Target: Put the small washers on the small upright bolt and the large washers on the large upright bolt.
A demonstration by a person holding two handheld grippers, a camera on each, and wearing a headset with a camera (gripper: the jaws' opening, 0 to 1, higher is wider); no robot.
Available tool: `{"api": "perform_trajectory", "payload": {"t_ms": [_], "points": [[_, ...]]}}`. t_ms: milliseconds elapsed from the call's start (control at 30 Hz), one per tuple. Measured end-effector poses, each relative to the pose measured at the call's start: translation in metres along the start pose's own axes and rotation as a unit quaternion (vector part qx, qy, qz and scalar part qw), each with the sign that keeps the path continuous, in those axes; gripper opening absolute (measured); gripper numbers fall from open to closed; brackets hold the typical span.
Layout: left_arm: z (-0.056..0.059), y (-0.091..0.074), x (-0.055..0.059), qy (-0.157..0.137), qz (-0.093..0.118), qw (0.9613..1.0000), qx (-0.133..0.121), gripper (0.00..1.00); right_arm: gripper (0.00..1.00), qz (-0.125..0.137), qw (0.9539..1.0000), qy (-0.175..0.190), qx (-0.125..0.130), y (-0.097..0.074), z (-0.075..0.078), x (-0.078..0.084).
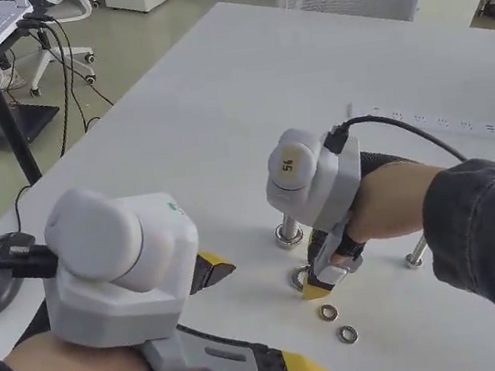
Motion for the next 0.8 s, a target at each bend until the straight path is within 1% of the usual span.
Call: {"api": "perform_trajectory", "payload": {"t_ms": [100,300,600,800], "points": [[0.0001,-0.0004,-0.0007,-0.002,0.003,1.0000,0.000,0.85,0.28,0.006,1.0000,0.001,0.001,0.0004,-0.0001,-0.0013],[-0.0001,-0.0004,-0.0002,-0.002,0.002,1.0000,0.000,0.85,0.25,0.005,1.0000,-0.004,0.001,0.0005,-0.0003,-0.0024],[0.0003,-0.0005,-0.0006,-0.003,0.003,1.0000,0.000,0.85,0.24,0.008,1.0000,-0.002,0.001,-0.0001,0.0000,-0.0021],[0.0004,-0.0008,-0.0007,-0.002,0.003,1.0000,0.001,0.85,0.23,0.003,1.0000,-0.005,0.000,-0.0014,0.0004,-0.0006]]}}
Point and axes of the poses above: the centre of the closed fingertips' face, and the gripper's own axes: y roughly forward along the fingers, z roughly to its right, x roughly out of its underside, the point moved 6 cm from there along -y, roughly backward along the fingers, and after that the axes turned 7 degrees about -x, right-handed, at the moved point
